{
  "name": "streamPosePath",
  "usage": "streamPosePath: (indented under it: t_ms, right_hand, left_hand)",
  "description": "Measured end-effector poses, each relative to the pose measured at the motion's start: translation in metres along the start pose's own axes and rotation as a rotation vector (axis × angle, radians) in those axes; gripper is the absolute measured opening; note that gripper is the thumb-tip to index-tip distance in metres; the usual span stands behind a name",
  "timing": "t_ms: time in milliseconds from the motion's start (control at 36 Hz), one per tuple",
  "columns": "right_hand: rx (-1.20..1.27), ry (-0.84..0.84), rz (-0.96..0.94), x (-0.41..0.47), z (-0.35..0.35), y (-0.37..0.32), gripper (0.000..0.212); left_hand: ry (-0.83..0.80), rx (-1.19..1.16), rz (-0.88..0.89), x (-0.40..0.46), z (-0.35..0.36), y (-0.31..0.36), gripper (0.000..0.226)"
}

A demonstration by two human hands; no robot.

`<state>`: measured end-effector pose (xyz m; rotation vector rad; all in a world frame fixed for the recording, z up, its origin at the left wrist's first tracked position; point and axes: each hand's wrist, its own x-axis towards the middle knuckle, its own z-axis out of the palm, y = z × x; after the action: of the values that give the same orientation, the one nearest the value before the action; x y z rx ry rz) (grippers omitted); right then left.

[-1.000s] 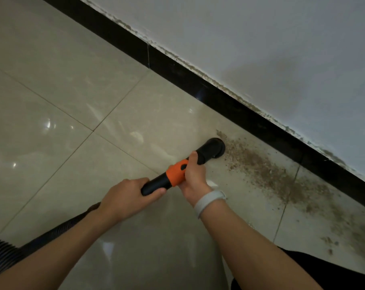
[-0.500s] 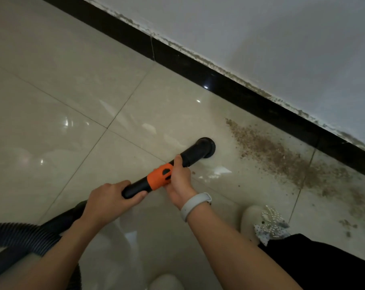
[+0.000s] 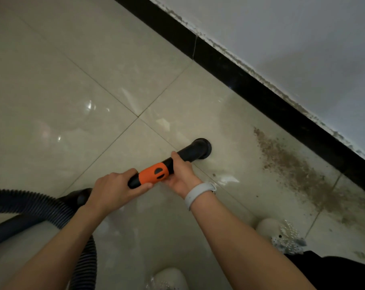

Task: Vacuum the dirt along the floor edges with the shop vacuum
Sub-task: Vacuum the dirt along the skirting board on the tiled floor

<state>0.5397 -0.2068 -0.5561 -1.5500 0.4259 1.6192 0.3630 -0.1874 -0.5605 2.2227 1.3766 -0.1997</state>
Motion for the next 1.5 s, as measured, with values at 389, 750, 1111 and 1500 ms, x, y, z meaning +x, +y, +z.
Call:
streamPosePath:
  t_ms: [389,750,1111,1500]
  right_hand:
    - [-0.234,-0.159,0.060,0.006,0.010,-0.010,0.047]
    - [-1.651,0.159,-0.765,0.032,-0.062,0.031,0.060]
    - [-1.924,0.017,-0.501,0.035,-0.059,0.038,0.076]
    - [-1.995,0.018,-0.622,0.029,-0.078,0.042,0.072]
  left_hand:
    - [0.067,0.097,-0.040,0.010,-0.005,0.010,0.051]
    - [0.135,0.138,-0.235,0.015,-0.035,-0.058,0.050]
    - [0.024,0.093,-0.379,-0.028,-0.031,-0.086,0.030]
    - [0.124,0.136,-0.253,-0.020,-0.016,-0.058,0.036]
